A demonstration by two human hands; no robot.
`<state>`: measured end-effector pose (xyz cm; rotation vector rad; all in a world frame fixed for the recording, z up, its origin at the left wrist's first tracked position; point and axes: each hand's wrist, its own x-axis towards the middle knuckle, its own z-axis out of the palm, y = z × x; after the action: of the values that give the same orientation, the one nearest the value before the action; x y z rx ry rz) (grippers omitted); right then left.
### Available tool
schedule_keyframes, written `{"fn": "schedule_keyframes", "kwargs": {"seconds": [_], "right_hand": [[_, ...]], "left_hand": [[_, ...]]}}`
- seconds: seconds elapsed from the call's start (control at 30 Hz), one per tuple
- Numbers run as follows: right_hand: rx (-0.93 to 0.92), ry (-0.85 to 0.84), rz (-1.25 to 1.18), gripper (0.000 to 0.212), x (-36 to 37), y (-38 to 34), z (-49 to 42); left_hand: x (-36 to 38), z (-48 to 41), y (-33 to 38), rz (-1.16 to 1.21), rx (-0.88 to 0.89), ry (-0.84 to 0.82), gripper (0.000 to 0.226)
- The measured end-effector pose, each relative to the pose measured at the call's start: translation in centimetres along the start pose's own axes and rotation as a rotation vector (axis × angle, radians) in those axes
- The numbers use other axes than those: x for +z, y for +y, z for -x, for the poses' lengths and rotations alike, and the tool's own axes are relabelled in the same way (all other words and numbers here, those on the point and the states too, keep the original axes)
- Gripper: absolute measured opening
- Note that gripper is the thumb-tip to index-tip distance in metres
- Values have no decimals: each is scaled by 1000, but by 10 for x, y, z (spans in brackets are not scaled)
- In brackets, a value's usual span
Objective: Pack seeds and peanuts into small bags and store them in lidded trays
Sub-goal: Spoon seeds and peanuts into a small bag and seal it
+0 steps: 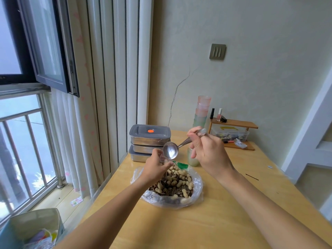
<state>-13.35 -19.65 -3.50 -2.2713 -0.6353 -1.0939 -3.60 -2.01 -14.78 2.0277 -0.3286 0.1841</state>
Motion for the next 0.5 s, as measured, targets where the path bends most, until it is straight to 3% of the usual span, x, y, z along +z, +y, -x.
{"fn": "schedule_keyframes", "kwargs": {"seconds": [0.13,0.33,0.5], "right_hand": [[381,195,-138,38,-7,14,-2],[801,161,-295,48,-3,42,13],[1173,302,-553,45,14,53,29]], "left_hand": [[-12,0,-1,29,1,49,48],[-22,2,-6,35,-6,125,33],[-25,5,-10,21,13,150,41]]}}
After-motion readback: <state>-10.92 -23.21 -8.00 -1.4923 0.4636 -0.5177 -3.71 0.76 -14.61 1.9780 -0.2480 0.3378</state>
